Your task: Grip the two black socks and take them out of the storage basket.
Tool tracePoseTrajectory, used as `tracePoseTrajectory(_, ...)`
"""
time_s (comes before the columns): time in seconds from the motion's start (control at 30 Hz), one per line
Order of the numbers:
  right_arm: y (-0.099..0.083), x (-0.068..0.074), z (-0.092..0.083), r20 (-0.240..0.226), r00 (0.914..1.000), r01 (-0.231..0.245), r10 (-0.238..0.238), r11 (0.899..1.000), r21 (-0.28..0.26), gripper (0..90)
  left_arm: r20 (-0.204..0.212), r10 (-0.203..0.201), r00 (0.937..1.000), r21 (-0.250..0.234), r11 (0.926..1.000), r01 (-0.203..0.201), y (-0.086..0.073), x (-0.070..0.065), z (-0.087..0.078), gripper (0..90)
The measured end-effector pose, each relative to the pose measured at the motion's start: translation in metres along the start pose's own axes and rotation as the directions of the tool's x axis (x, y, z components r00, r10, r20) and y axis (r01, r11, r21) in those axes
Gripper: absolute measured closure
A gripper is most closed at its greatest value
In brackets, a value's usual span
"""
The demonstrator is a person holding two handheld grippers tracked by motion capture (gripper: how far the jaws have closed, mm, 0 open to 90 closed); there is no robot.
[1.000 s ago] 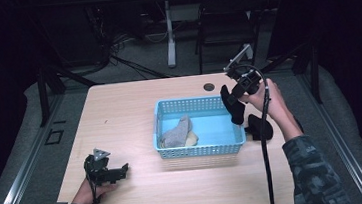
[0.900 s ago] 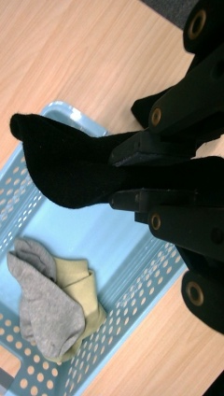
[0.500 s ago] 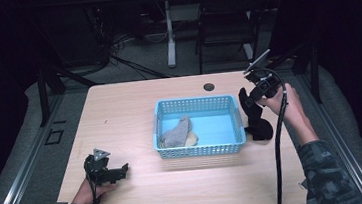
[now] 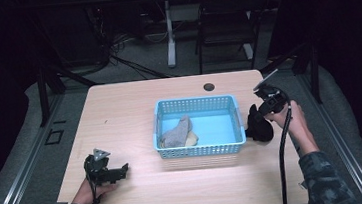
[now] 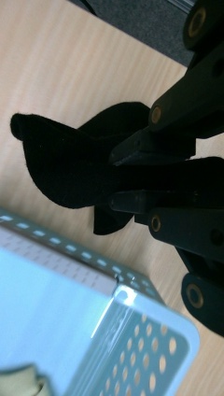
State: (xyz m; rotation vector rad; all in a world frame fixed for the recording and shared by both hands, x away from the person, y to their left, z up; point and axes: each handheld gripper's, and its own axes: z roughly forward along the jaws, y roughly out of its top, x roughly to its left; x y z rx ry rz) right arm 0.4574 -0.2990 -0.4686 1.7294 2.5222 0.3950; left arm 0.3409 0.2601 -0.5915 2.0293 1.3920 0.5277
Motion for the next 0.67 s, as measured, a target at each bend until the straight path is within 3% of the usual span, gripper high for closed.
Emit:
tracePoseTrajectory(0.17,-0.007,-0.002,0.016,0.003,0.9999,-0.012,0.012,1.0,0.018,73.3,0.0,0.001,1.0,0.0,1.0,-0.001,0.0,0.0,0.0,0.4)
tracePoseTrajectory(0.2,-0.01,-0.003,0.022,0.003,0.9996,-0.029,0.029,1.0,0.011,66.4,0.0,0.001,1.0,0.0,1.0,-0.001,0.0,0.0,0.0,0.4)
tracePoseTrajectory(0.23,-0.011,-0.005,0.022,0.001,0.9999,-0.014,0.014,0.999,0.031,62.0,0.0,0.0,1.0,0.001,1.0,0.0,0.0,0.0,0.0,0.4)
tracePoseTrajectory(0.3,-0.014,-0.005,0.023,-0.004,0.9997,-0.023,0.023,1.0,0.012,58.1,0.0,0.002,1.0,0.001,1.0,-0.002,0.0,0.0,0.0,0.4)
tracePoseTrajectory(0.43,-0.021,-0.005,0.013,-0.009,0.9997,-0.024,0.024,0.999,-0.024,34.2,0.0,0.001,1.0,0.002,1.0,-0.001,0.0,0.0,0.0,0.4)
tracePoseTrajectory(0.47,-0.027,-0.004,0.008,-0.017,0.9994,-0.031,0.03,0.998,-0.054,24.9,0.0,0.002,1.0,0.002,1.0,-0.002,0.0,0.0,0.0,0.4)
tracePoseTrajectory(0.5,-0.027,-0.004,0.008,-0.017,0.9994,-0.031,0.03,0.998,-0.054,24.9,0.0,0.002,1.0,0.001,1.0,-0.002,0.0,0.0,0.0,0.4)
tracePoseTrajectory(0.53,-0.033,-0.003,0.001,-0.016,0.9995,-0.03,0.029,0.997,-0.075,18.1,0.0,0.001,1.0,0.0,1.0,-0.001,0.0,0.0,0.0,0.4)
tracePoseTrajectory(0.6,-0.04,-0.001,-0.004,-0.021,0.9996,-0.021,0.019,0.995,-0.093,13.8,0.0,0.002,1.0,0.001,1.0,-0.002,0.0,0.0,0.0,0.4)
tracePoseTrajectory(0.67,-0.044,-0.001,-0.007,-0.025,0.9996,-0.014,0.011,0.995,-0.098,13.2,0.0,0.002,1.0,0.001,1.0,-0.002,0.0,0.0,0.0,0.4)
